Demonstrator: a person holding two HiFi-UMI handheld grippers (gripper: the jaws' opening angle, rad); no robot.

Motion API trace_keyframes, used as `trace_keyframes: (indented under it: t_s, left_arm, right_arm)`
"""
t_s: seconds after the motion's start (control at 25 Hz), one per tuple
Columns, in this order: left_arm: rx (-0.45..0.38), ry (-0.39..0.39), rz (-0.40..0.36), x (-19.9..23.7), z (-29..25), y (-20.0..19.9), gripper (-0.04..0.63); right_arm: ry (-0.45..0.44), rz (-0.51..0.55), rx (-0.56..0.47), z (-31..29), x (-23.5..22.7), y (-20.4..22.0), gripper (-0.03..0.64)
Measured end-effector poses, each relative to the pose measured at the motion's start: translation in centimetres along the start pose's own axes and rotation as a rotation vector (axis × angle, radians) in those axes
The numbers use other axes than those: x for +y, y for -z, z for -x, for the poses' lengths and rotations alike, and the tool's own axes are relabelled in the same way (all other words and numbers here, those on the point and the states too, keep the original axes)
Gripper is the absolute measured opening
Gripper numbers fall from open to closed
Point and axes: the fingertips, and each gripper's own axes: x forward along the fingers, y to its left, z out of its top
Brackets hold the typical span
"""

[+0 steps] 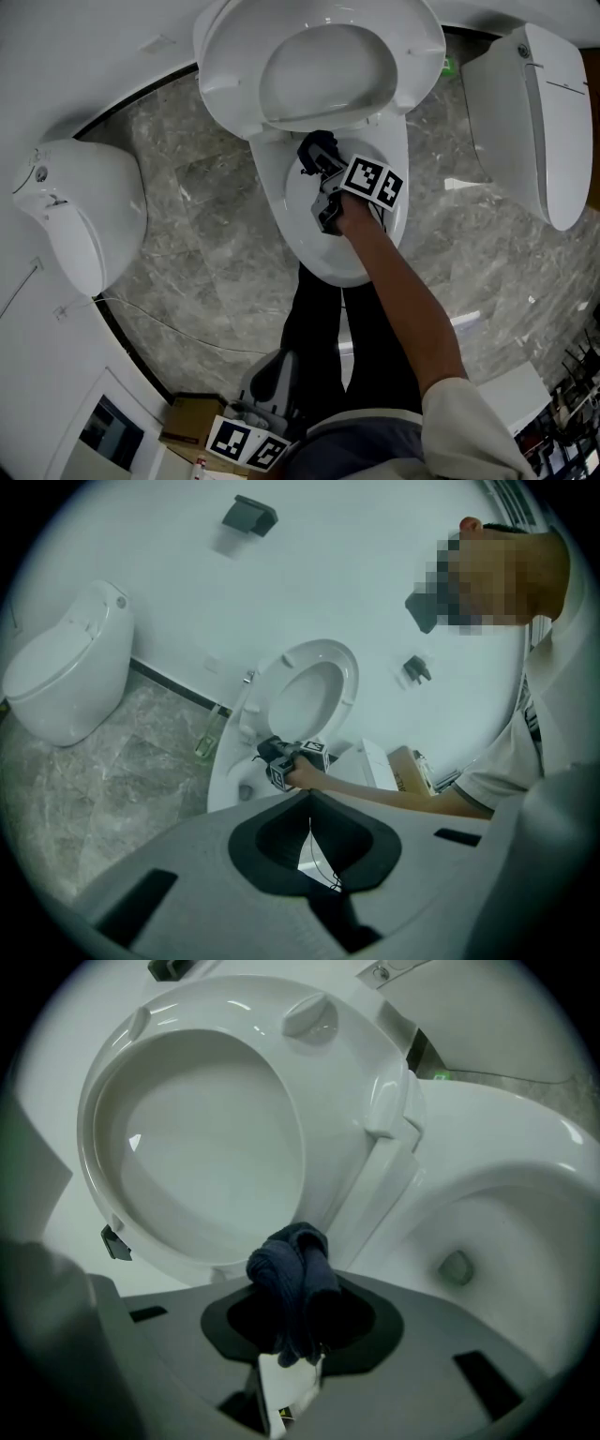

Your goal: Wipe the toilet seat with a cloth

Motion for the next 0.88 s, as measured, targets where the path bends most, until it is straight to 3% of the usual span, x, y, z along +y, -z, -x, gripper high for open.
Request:
trace_keyframes:
  t_s: [0.88]
  left_arm:
    - [0.043, 0.047, -0.013, -3.7, -3.2, 0.7, 0.009]
  right_arm:
    - [0.030, -0.006, -0.056, 4.3, -3.3, -7.4, 0.103]
